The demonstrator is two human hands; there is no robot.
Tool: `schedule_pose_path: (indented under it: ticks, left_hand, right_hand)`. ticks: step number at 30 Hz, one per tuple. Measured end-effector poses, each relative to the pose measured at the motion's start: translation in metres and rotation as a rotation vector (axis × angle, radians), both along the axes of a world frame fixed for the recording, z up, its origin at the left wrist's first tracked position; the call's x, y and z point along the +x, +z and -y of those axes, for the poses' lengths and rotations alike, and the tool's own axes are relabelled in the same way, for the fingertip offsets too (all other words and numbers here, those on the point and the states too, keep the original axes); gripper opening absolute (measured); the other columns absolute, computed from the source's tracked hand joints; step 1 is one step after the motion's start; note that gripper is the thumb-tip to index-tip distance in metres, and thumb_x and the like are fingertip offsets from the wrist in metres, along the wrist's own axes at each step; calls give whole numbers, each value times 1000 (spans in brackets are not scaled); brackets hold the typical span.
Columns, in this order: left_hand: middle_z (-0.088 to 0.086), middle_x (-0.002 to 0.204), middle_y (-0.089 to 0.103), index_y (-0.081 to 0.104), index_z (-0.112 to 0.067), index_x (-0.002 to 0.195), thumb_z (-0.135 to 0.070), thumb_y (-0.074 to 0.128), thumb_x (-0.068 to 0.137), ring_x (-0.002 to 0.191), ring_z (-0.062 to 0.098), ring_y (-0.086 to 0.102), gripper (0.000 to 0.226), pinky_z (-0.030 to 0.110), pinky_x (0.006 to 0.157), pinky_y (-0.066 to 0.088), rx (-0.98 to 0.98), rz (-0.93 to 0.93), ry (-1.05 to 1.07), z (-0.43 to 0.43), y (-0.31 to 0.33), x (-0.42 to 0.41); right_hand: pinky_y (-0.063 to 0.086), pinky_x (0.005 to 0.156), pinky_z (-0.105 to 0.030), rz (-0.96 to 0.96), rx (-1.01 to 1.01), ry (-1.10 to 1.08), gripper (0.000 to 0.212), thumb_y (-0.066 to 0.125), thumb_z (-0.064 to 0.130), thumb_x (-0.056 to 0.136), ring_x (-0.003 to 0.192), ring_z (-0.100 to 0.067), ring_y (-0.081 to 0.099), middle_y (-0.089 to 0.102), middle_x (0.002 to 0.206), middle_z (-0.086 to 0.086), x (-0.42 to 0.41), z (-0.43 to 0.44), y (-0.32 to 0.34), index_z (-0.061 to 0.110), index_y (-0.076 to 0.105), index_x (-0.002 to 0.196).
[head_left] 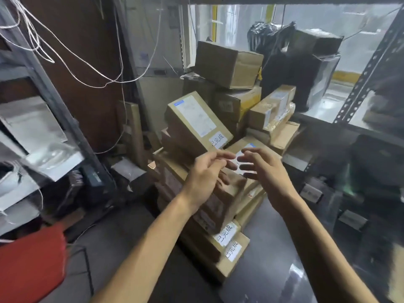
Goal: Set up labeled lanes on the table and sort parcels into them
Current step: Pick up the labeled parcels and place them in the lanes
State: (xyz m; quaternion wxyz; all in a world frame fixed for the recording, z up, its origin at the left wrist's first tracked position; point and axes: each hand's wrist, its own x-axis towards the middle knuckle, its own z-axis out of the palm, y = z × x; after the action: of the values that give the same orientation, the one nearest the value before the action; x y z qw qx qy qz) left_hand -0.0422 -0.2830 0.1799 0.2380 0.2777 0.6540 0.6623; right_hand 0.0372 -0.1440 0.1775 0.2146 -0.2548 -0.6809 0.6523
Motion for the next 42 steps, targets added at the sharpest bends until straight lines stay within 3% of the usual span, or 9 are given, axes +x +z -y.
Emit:
schedule_pose_path:
  ticks: [4,7,11,15,18,24,30,37,42]
  left_hand:
    - [5,89,71,69,-13,103,-3,42,104,62,15,56,28,23,51,45,59,47,-17,5,4,-37]
    - [5,86,70,68,-10,104,-2,41,104,61,14,55,27,24,52,43,62,80,28,4,0,-63]
    - [-2,81,71,69,-12,102,-5,43,104,67,17,58,27,27,59,47,-1,53,121,-2,-10,-110]
    - [-1,77,69,68,-13,98,-4,43,103,63,11,59,27,22,57,48,-19,48,256,-18,-8,-144]
    - [-1,67,65,67,-13,89,0,44,99,55,8,54,28,18,51,45,56,34,418,-29,-5,-161]
    - [-9,55,61,64,-12,81,2,43,98,51,7,51,30,17,48,44,126,20,447,-38,-5,-174]
    - [-9,58,61,66,-16,81,1,43,97,53,7,53,33,20,52,46,147,-57,351,-28,-5,-183]
    - [-2,63,60,67,-12,80,-2,43,88,55,14,50,27,24,52,43,344,-121,103,-12,25,-171]
    - [-1,61,59,65,-10,76,1,41,87,56,12,50,29,20,52,42,439,-102,-70,-34,40,-133]
  right_hand:
    - [53,84,-36,12,96,-41,10,61,22,100,93,-20,66,72,104,-9,-53,1,7,19,65,109]
    - [51,87,-31,69,288,-58,38,70,30,95,105,-18,62,67,117,-5,-88,-13,2,16,58,129]
    - [44,105,-33,214,522,-25,79,80,41,86,132,-22,48,47,146,-8,-125,-45,-21,18,40,150]
    - [28,121,-51,371,654,201,113,86,54,72,150,-28,22,20,165,-5,-155,-68,-32,36,18,160]
    - [27,122,-53,416,667,396,129,85,66,64,151,-28,24,20,167,-1,-172,-78,-31,44,1,160]
    - [36,116,-49,447,763,435,133,87,62,65,143,-27,26,20,157,-1,-174,-69,-24,52,-9,156]
    - [44,104,-52,395,853,245,118,72,72,52,121,-28,38,36,129,-4,-171,-44,-7,55,11,151]
    - [42,110,-54,308,970,29,123,85,67,57,132,-29,36,34,145,-6,-144,-19,41,50,11,155]
    - [42,107,-52,325,1015,-204,122,89,58,62,129,-30,39,37,143,-12,-77,-10,63,41,17,159]
